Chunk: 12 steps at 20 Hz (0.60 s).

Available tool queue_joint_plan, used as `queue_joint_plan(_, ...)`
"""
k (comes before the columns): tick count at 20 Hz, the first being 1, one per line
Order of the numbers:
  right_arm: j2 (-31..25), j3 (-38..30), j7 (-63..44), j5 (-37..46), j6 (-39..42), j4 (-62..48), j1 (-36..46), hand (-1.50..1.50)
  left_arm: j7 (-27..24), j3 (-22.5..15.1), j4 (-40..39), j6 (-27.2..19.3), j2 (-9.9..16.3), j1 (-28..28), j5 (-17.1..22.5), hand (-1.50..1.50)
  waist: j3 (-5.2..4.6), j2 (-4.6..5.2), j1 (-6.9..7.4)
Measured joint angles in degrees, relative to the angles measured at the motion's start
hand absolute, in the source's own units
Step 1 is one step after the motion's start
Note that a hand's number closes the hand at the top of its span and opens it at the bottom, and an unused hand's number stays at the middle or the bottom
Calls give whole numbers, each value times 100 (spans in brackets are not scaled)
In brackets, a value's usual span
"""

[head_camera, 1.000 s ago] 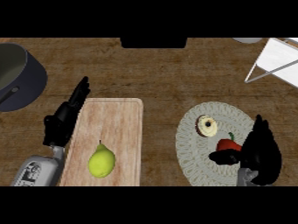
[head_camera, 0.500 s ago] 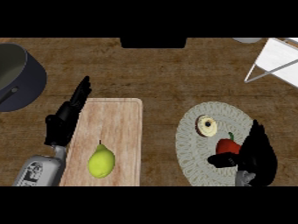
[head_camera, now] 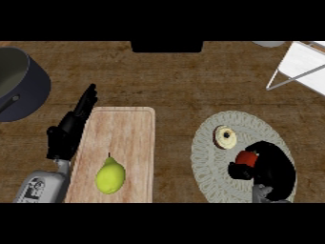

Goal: Pick the bell pepper from the placemat and place it in the tiered shelf

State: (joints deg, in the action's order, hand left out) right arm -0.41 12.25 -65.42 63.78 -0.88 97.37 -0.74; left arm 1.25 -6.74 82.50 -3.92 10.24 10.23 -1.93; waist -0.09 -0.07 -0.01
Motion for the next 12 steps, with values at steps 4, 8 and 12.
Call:
queue_joint_plan(4, -3, 71, 5, 85, -14, -327, 390, 150, -47, 8, -16, 36, -50, -47, -63, 0, 1, 5, 23)
queue_joint_plan(8, 3, -98, 56, -278, -56, -1464, 1864, 150, -19, -84, 33, 51, -119, 4, -123, 0, 9, 45, 183)
queue_joint_plan(12, 4, -286, 171, -594, -269, -2682, 3155, 150, 54, -158, 53, 13, -204, 62, -202, 0, 11, 57, 234)
